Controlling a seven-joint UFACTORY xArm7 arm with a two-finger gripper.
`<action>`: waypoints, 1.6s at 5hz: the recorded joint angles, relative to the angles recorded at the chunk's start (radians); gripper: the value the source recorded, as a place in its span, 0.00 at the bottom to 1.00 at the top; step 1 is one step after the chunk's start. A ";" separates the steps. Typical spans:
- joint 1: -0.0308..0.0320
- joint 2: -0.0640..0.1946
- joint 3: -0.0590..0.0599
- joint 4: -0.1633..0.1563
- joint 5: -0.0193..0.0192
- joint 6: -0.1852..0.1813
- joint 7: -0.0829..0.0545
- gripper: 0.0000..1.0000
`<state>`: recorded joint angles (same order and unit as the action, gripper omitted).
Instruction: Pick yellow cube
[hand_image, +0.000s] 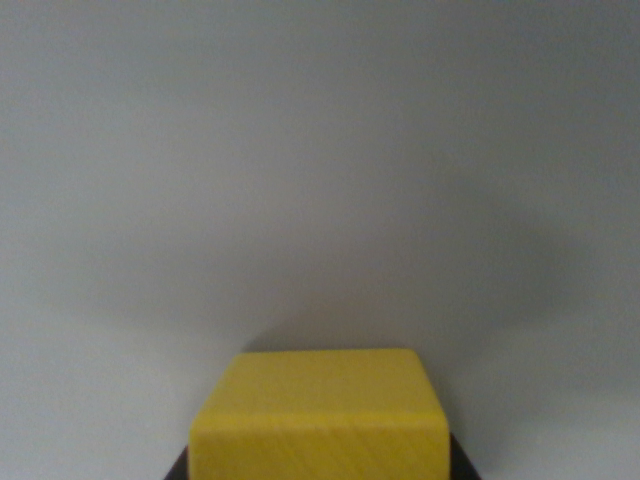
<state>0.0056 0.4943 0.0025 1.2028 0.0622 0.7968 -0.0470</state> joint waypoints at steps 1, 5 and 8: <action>0.0000 0.000 0.000 0.000 0.0000 0.000 0.000 1.00; -0.0001 -0.008 0.000 0.017 -0.0005 0.026 0.001 1.00; -0.0002 -0.023 0.000 0.049 -0.0015 0.073 0.003 1.00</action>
<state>0.0054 0.4710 0.0021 1.2523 0.0607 0.8696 -0.0435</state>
